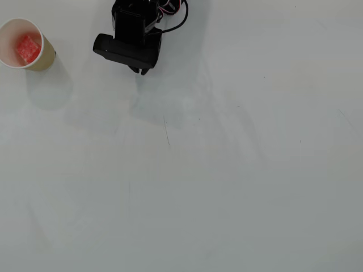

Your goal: Pick up the cube and drop it in the cup.

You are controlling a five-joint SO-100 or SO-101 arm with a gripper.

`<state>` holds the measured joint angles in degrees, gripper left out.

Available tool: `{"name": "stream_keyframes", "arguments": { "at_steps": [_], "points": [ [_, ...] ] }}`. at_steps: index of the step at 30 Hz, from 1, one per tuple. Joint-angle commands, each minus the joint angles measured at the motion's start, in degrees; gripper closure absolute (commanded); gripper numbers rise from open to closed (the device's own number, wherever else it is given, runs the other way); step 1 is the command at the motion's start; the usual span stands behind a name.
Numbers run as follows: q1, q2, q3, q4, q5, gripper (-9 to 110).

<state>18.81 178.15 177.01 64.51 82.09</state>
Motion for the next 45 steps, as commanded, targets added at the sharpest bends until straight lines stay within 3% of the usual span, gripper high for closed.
{"name": "stream_keyframes", "arguments": {
  "at_steps": [1, 45],
  "points": [
    [-0.26, 1.58, 1.85, 0.00, 0.88, 101],
    [-7.03, 1.58, 1.85, -0.09, 0.88, 101]
  ]
}}
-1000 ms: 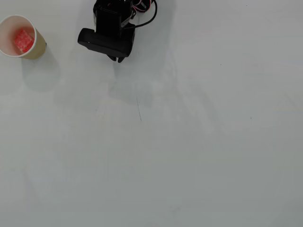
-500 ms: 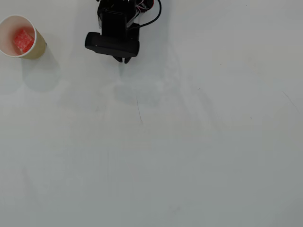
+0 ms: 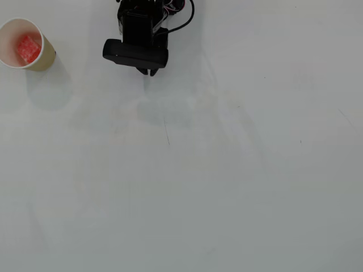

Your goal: Pick up the cube and drop it in the cup.

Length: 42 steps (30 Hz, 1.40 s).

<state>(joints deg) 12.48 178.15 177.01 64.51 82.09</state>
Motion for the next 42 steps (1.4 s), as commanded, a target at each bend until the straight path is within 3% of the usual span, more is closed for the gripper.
{"name": "stream_keyframes", "arguments": {
  "at_steps": [1, 42],
  "points": [
    [-0.70, 1.58, 1.85, -0.09, 0.88, 101],
    [-1.85, 1.58, 1.85, -0.35, 0.88, 101]
  ]
}}
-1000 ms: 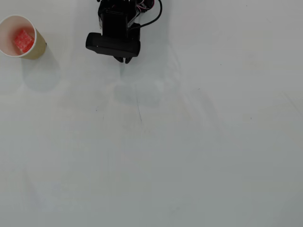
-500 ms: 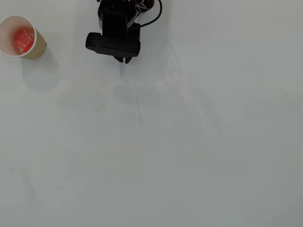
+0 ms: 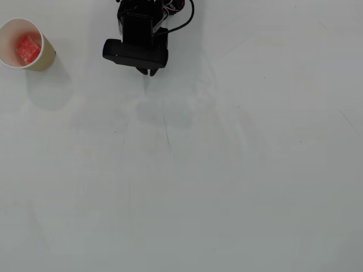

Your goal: Pick up the cube and drop it in the cup.

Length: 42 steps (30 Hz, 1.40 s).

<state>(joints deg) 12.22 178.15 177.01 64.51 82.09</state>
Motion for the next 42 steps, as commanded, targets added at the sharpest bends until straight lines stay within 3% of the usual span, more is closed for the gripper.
{"name": "stream_keyframes", "arguments": {
  "at_steps": [1, 27, 30, 42],
  "points": [
    [-1.93, 1.58, 1.85, -0.35, 0.88, 101],
    [-2.20, 1.58, 1.85, -0.35, 0.88, 101],
    [-14.68, 1.49, 1.85, 1.41, 0.97, 101],
    [-14.94, 1.49, 1.85, 0.79, 1.05, 101]
  ]
}}
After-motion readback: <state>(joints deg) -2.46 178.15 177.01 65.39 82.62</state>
